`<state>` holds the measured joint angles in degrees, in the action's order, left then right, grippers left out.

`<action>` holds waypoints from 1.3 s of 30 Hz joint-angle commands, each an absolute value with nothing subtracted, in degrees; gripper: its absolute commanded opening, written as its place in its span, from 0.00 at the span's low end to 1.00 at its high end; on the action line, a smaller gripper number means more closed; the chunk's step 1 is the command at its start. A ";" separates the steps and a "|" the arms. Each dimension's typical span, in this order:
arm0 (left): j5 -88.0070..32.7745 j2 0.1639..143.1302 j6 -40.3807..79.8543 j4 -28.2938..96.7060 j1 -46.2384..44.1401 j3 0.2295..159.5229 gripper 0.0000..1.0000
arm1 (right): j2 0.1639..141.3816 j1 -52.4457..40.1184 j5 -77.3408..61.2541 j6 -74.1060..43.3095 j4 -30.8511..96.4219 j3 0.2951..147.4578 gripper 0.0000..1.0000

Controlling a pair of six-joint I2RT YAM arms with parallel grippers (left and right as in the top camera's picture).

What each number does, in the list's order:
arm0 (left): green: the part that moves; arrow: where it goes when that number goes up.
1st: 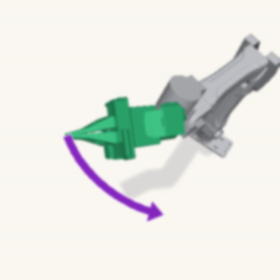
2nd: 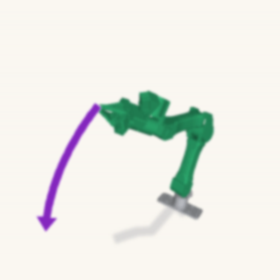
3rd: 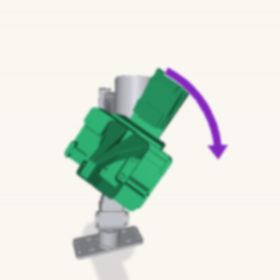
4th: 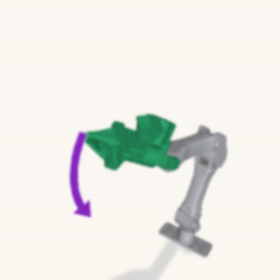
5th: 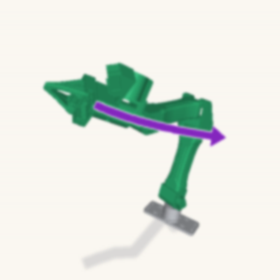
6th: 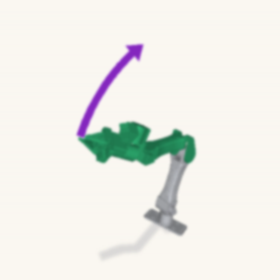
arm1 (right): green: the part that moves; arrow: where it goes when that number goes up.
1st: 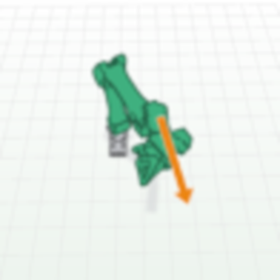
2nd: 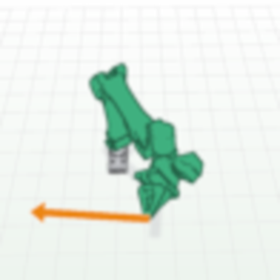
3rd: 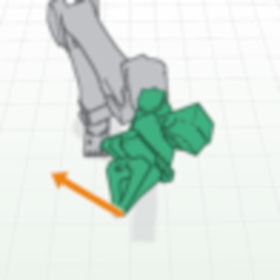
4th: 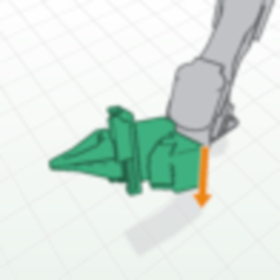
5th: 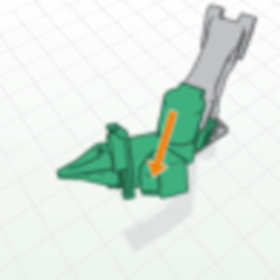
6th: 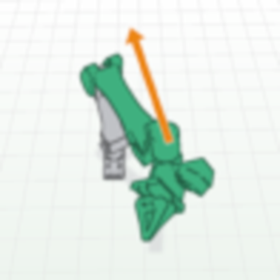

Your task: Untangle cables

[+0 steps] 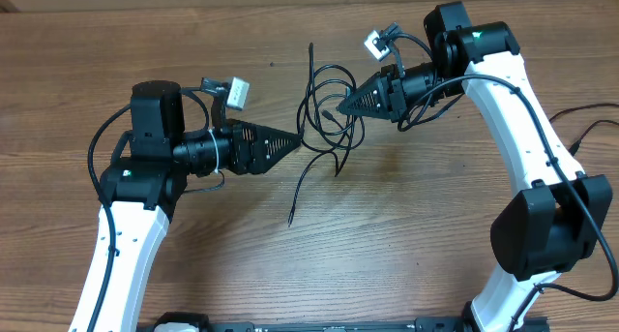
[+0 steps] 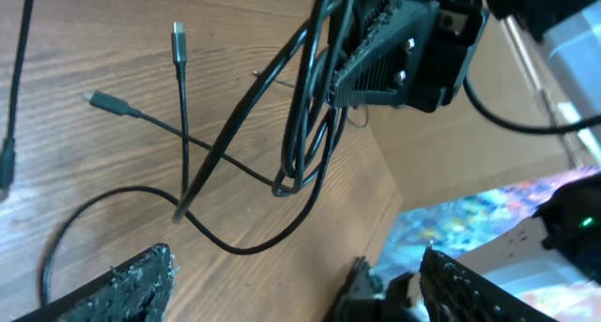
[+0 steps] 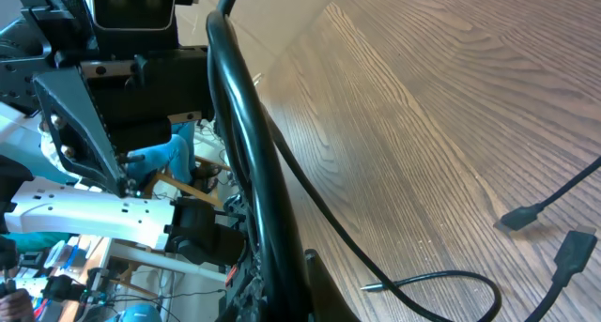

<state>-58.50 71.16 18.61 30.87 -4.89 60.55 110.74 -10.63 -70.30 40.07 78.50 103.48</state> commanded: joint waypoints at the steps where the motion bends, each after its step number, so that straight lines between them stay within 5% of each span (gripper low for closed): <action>1: -59.83 71.13 25.67 29.19 -4.95 61.67 0.81 | 108.44 -10.87 -72.14 40.38 78.24 104.22 0.04; 9: -59.31 71.16 30.46 23.51 -7.29 61.67 0.78 | 108.44 -10.92 -72.14 40.38 78.00 104.22 0.04; 26: -33.23 73.54 33.04 21.98 -17.74 61.60 0.69 | 108.44 -10.92 -72.18 40.38 77.89 104.22 0.04; 39: -42.22 83.48 41.17 11.27 -18.92 61.60 0.46 | 108.44 -11.62 -72.14 40.38 77.87 104.22 0.04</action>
